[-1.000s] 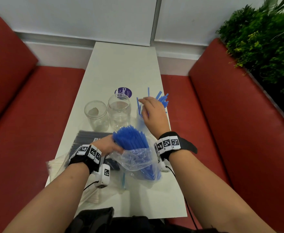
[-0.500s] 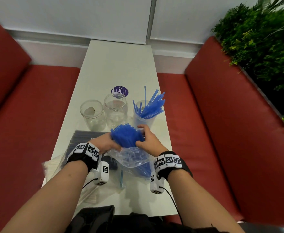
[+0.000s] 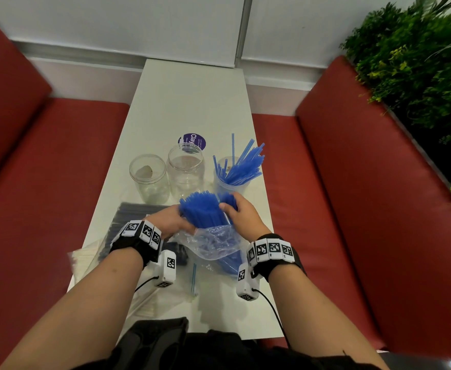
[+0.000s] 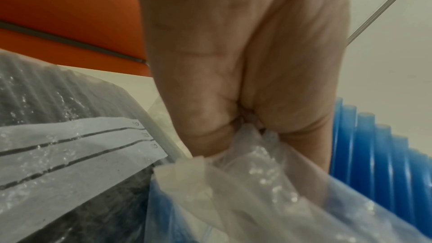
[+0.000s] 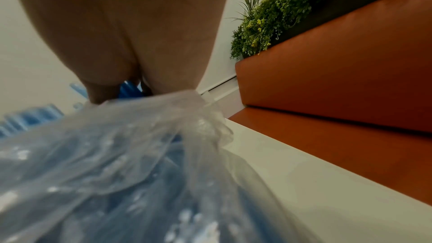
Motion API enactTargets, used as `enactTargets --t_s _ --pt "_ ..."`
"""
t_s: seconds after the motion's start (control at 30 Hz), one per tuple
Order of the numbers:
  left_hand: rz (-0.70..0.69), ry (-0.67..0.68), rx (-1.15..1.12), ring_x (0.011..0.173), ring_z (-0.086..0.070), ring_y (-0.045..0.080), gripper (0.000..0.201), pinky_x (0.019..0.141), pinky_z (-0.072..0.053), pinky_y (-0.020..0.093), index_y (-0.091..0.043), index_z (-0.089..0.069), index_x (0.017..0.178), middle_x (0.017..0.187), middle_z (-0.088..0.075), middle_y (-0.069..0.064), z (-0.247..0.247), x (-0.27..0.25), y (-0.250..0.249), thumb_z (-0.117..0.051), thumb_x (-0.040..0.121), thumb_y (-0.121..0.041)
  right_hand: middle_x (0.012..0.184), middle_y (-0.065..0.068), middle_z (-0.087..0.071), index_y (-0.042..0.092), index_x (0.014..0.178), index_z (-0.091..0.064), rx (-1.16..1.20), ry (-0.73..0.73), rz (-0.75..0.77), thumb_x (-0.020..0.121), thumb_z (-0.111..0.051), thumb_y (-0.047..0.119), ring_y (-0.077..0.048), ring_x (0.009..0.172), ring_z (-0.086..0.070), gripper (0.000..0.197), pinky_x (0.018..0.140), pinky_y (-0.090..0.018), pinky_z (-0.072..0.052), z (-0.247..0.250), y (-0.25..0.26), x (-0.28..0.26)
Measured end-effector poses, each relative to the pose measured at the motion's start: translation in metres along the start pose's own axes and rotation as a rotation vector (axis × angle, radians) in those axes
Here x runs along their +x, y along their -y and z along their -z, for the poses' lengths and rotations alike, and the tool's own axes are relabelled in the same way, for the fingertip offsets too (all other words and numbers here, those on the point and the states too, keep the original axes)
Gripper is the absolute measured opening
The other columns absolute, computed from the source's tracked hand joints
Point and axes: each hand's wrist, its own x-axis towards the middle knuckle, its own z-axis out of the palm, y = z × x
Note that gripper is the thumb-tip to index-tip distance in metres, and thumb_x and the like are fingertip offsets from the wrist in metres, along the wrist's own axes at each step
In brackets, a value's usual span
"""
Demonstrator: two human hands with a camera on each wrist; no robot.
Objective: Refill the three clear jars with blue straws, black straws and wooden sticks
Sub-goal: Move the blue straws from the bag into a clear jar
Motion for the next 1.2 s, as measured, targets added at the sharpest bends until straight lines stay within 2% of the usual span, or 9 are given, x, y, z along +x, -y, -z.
enactTargets --t_s 0.1,0.2,0.33,0.47,0.6,0.73,0.93,1.03,1.2 --pt "-0.005 0.010 0.003 0.125 -0.060 0.027 0.067 0.114 -0.040 0.050 -0.006 -0.063 0.130 0.127 -0.069 0.010 0.000 0.001 0.000 -0.075 0.069 0.019 0.130 -0.011 -0.063 0.012 0.128 -0.053 0.052 -0.021 0.018 0.103 -0.056 0.024 -0.027 0.124 -0.059 0.027 0.109 -0.049 -0.045 -0.002 0.005 0.002" --pt "0.007 0.006 0.028 0.125 -0.060 0.026 0.065 0.114 -0.041 0.049 -0.008 -0.063 0.129 0.127 -0.069 0.008 0.001 0.002 0.000 -0.076 0.070 0.017 0.129 -0.003 -0.063 0.016 0.125 -0.050 0.114 -0.041 0.059 0.105 -0.053 0.023 -0.020 0.120 -0.060 0.022 0.107 -0.043 -0.048 0.000 0.014 0.000" --pt "0.022 -0.003 0.068 0.121 -0.063 0.026 0.059 0.111 -0.044 0.049 -0.011 -0.068 0.121 0.121 -0.072 0.006 0.003 0.004 0.001 -0.079 0.069 0.013 0.091 0.020 -0.063 0.018 0.103 -0.053 0.220 -0.206 0.146 0.098 -0.066 0.031 -0.003 0.081 -0.057 0.019 0.079 -0.026 -0.051 0.007 0.035 0.002" --pt "0.019 0.021 0.084 0.120 -0.063 0.027 0.062 0.111 -0.042 0.053 -0.012 -0.068 0.122 0.122 -0.072 0.006 0.005 0.006 0.001 -0.083 0.065 0.007 0.075 0.014 -0.054 0.028 0.084 -0.048 0.332 -0.234 0.113 0.087 -0.078 0.037 -0.012 0.062 -0.047 0.032 0.056 -0.019 -0.045 0.006 0.046 0.000" --pt "0.006 0.036 0.104 0.119 -0.064 0.023 0.063 0.111 -0.044 0.051 -0.018 -0.069 0.122 0.121 -0.072 0.001 0.009 0.003 0.000 -0.086 0.064 0.000 0.082 0.006 -0.046 0.016 0.099 -0.058 0.383 -0.224 0.079 0.086 -0.080 0.037 -0.014 0.062 -0.045 0.033 0.057 -0.025 -0.045 0.006 0.048 -0.002" --pt "-0.028 0.020 0.151 0.118 -0.064 0.019 0.064 0.109 -0.045 0.049 -0.023 -0.066 0.124 0.121 -0.071 -0.003 0.010 0.000 -0.002 -0.082 0.066 -0.003 0.074 -0.015 -0.038 0.017 0.072 -0.042 0.392 -0.278 0.141 0.082 -0.083 0.036 -0.022 0.065 -0.041 0.046 0.054 -0.021 -0.046 0.007 0.048 -0.003" --pt "-0.098 -0.030 0.070 0.117 -0.065 0.017 0.067 0.109 -0.045 0.050 -0.022 -0.066 0.125 0.123 -0.071 -0.002 0.011 0.002 0.000 -0.078 0.063 0.002 0.069 -0.008 -0.052 0.005 0.078 -0.054 0.337 -0.162 0.069 0.085 -0.082 0.025 -0.017 0.063 -0.052 0.036 0.062 -0.030 -0.049 -0.002 0.021 -0.007" --pt "-0.102 -0.034 0.059 0.116 -0.066 0.016 0.068 0.109 -0.045 0.049 -0.023 -0.066 0.124 0.121 -0.072 -0.003 0.012 0.004 0.000 -0.080 0.062 0.002 0.066 0.009 -0.063 0.015 0.082 -0.062 0.307 -0.117 0.048 0.088 -0.079 0.024 -0.007 0.061 -0.058 0.021 0.059 -0.024 -0.049 -0.004 0.010 -0.008" --pt "-0.086 -0.021 0.072 0.119 -0.064 0.017 0.070 0.109 -0.045 0.049 -0.028 -0.064 0.125 0.122 -0.071 -0.007 0.013 0.007 0.000 -0.083 0.062 -0.003 0.064 0.000 -0.050 0.020 0.075 -0.054 0.315 -0.175 0.077 0.089 -0.076 0.037 -0.014 0.059 -0.047 0.031 0.056 -0.030 -0.045 0.004 0.044 -0.003"
